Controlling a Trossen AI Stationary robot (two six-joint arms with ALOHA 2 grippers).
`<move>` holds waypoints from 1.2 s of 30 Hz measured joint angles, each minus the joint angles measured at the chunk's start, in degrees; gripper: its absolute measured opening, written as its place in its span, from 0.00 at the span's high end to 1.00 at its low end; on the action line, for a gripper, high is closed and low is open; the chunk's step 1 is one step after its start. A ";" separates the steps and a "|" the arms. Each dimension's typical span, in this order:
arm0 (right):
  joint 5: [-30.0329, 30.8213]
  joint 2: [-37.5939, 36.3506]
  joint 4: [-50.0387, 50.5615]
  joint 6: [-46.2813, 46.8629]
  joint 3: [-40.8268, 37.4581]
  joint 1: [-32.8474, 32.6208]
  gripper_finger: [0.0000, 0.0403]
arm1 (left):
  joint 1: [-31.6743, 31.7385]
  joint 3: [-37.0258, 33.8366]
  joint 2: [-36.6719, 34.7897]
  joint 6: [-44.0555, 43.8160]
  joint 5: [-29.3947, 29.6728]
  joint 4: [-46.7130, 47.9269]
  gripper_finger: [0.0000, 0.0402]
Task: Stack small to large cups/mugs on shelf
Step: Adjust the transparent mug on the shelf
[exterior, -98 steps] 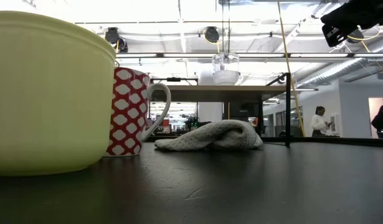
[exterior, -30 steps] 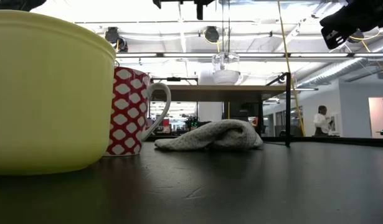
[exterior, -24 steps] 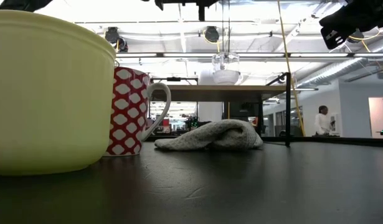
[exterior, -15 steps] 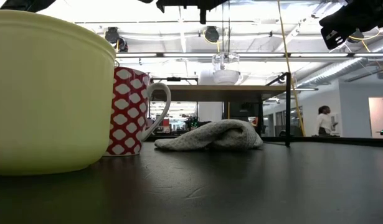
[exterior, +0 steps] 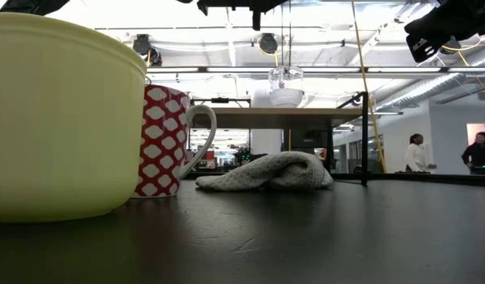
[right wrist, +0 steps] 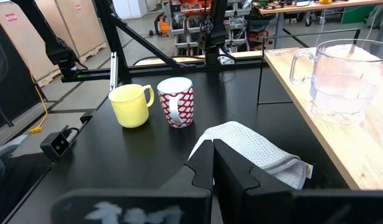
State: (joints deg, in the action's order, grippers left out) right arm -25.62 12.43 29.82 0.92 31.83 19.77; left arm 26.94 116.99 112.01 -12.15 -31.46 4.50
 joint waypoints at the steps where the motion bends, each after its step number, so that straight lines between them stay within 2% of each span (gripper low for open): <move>1: -0.01 0.00 0.00 -0.02 0.00 0.00 1.00 | 0.00 0.00 0.01 0.28 -0.03 0.19 0.94; 4: -0.01 0.00 0.00 -0.01 0.00 0.00 1.00 | 0.00 0.00 0.00 2.96 -1.15 2.85 0.94; 14: -0.01 0.00 0.01 0.01 0.00 0.00 1.00 | 2.10 0.00 0.00 10.98 -1.46 21.31 0.94; 22: -0.01 0.00 0.00 0.01 0.00 0.00 1.00 | 1.54 0.00 0.00 15.63 -1.35 28.38 0.94; 31: -0.01 0.00 0.01 0.01 0.00 0.00 1.00 | -1.06 0.00 0.01 22.62 5.98 34.50 0.94; 36: -0.01 0.00 0.02 0.00 0.00 0.00 1.00 | -2.28 0.00 0.02 28.17 6.70 37.71 0.94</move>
State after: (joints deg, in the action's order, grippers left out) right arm -25.63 12.43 29.85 0.92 31.83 19.77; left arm 24.66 116.99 112.03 16.02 -24.77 42.21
